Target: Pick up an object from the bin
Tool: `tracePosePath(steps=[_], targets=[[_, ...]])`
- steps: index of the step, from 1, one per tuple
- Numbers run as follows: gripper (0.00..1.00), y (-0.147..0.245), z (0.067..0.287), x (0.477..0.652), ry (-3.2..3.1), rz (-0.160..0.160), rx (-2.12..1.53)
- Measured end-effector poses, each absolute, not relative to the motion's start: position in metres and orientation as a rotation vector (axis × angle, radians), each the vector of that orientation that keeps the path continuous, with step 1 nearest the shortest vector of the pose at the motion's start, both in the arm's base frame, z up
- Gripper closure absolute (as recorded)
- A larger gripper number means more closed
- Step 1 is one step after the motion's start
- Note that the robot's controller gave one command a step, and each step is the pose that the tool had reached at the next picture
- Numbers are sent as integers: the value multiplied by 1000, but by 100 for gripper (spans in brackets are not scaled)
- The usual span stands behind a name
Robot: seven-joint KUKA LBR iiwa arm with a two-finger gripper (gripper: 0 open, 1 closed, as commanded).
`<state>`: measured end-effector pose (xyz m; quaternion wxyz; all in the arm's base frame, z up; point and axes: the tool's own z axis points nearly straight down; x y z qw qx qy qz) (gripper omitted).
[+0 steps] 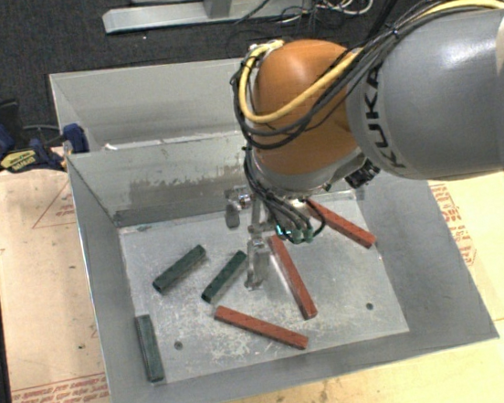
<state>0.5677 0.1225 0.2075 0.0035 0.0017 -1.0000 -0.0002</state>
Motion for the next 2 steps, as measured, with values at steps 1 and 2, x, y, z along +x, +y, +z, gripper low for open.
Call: tracePosePath(steps=[1, 2], targets=[[0, 113, 68, 576, -3116, -2, 351], [100, 113, 72, 578, -3124, -2, 350]])
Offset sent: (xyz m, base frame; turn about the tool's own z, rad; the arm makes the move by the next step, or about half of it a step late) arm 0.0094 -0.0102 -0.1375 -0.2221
